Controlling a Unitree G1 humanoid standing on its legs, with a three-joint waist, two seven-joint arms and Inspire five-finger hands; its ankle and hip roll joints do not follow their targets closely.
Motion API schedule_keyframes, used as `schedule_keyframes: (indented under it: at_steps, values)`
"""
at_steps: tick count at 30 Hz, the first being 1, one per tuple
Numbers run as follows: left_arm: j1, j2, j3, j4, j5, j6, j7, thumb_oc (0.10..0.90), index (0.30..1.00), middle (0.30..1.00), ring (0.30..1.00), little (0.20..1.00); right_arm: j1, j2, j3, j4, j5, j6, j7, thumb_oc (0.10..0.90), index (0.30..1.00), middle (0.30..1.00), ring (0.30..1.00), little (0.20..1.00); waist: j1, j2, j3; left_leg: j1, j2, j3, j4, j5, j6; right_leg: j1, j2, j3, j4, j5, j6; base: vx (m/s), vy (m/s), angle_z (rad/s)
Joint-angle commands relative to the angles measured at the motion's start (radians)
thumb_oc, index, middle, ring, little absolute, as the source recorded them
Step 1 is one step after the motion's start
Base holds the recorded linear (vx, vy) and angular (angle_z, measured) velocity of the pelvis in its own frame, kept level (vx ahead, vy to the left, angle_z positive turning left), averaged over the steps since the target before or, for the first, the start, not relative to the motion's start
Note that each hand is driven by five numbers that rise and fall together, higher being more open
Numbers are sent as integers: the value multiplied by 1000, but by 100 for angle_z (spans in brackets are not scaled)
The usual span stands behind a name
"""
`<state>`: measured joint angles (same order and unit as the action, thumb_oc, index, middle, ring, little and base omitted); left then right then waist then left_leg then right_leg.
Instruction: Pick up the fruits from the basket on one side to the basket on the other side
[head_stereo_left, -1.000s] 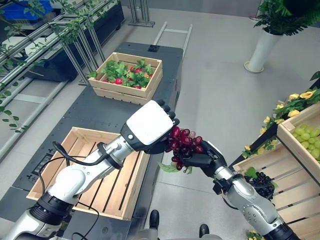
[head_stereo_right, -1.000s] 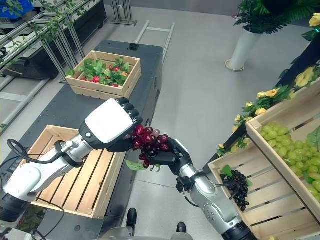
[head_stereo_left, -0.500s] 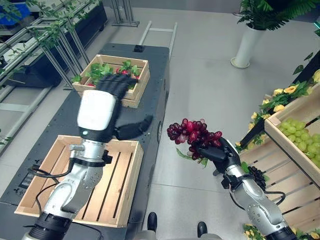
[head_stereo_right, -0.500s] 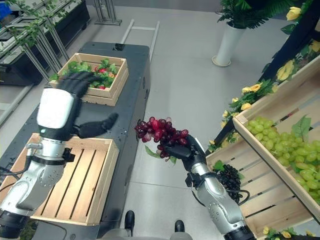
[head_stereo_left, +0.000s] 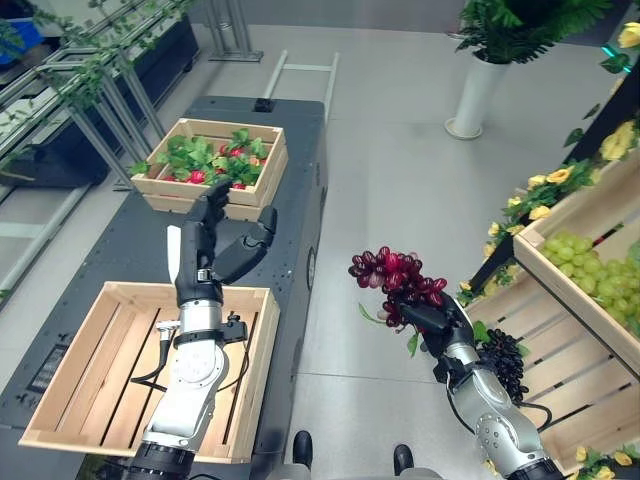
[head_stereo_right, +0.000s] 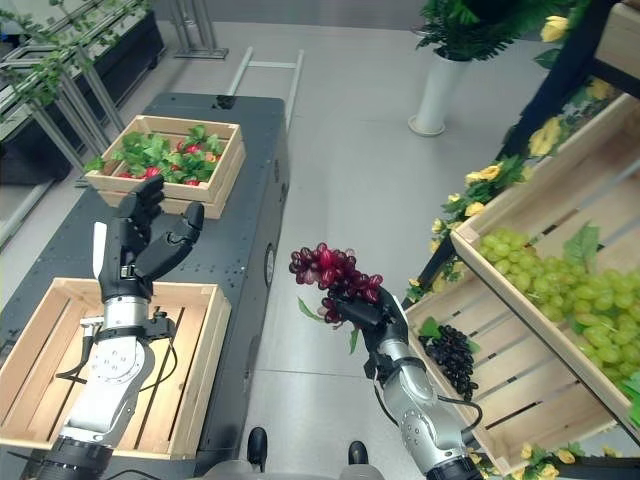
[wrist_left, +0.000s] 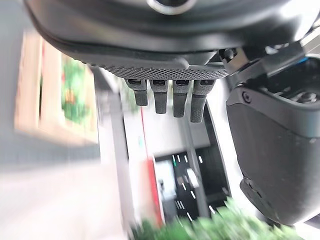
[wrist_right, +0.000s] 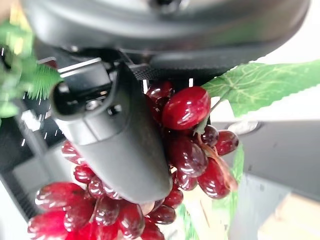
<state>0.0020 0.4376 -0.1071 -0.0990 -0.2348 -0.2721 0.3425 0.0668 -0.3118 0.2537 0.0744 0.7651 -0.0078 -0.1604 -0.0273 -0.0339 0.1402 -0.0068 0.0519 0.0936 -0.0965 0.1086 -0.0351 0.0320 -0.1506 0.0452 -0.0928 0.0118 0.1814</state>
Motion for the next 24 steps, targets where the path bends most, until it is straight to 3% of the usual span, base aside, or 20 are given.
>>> schedule_keyframes:
  at_steps: [1, 4, 5, 8, 11, 12, 14, 17, 24]
  values:
    - [-107, 16, -18, -71, -49, -176, -54, 800, 900, 900, 900, 900, -66, -12, -77, -66, 76, -168, 79, 400, 300, 300, 300, 300, -26, 15, -49, 81, -12, -23, 18, -151, 33, -47, 29, -11, 6, 68, -34, -77, 119, -38]
    - [-137, 28, -64, -78, -59, -181, -74, 800, 900, 900, 900, 900, -65, -18, -75, -56, 89, -186, 101, 400, 300, 300, 300, 300, -43, 17, -17, 68, -31, -6, 37, -161, 45, -89, 10, 11, 26, 95, -14, -109, 169, -46]
    - [-148, 31, -77, -78, -62, -180, -91, 800, 900, 900, 900, 900, -69, -15, -68, -53, 90, -195, 123, 400, 300, 300, 300, 300, -48, 14, -3, 66, -43, 7, 39, -168, 49, -116, -14, 13, 13, 136, 4, -132, 139, -52]
    - [-154, 48, -89, -78, -91, -181, -111, 800, 900, 900, 900, 900, -93, -6, -53, -25, 90, -205, 154, 400, 300, 300, 300, 300, -40, 11, 21, 64, -57, 44, 43, -178, 56, -169, -50, -22, 36, 191, 17, -108, 55, -55]
    - [-152, 57, -71, -71, -142, -167, -127, 800, 900, 900, 900, 900, -117, -10, -51, 1, 113, -189, 179, 400, 300, 300, 300, 300, -19, 12, 27, 55, -42, 77, 46, -168, 63, -177, -54, -97, 130, 164, 12, -114, -82, -93]
    - [-160, 60, -70, -58, -169, -178, -140, 800, 900, 900, 900, 900, -129, -9, -44, 25, 145, -188, 195, 400, 300, 300, 300, 300, -4, 17, 29, 39, -25, 92, 47, -149, 70, -174, -42, -145, 247, 116, -1, -138, -171, -89]
    - [-175, 44, -74, -56, -176, -172, -147, 800, 900, 900, 900, 900, -137, -8, -38, 62, 181, -212, 203, 400, 300, 300, 300, 300, 15, 3, 13, -1, -15, 85, 74, -138, 60, -127, -34, -181, 155, 92, -14, -102, -238, -23]
    - [-183, 16, -98, -30, -206, -183, -144, 800, 900, 900, 900, 900, -141, 9, -50, 109, 228, -233, 188, 400, 300, 300, 300, 300, 10, -13, -2, -9, 4, 61, 64, -118, 38, -90, 0, -159, 51, 95, -28, -32, -228, -7]
    - [-177, -33, -116, -21, -248, -201, -193, 800, 900, 900, 900, 900, -113, 38, -141, 144, 326, -237, 121, 400, 300, 300, 300, 300, -18, -10, -12, 4, 51, 51, 37, -93, 6, -59, 49, -158, 25, 68, -67, -15, -97, -1]
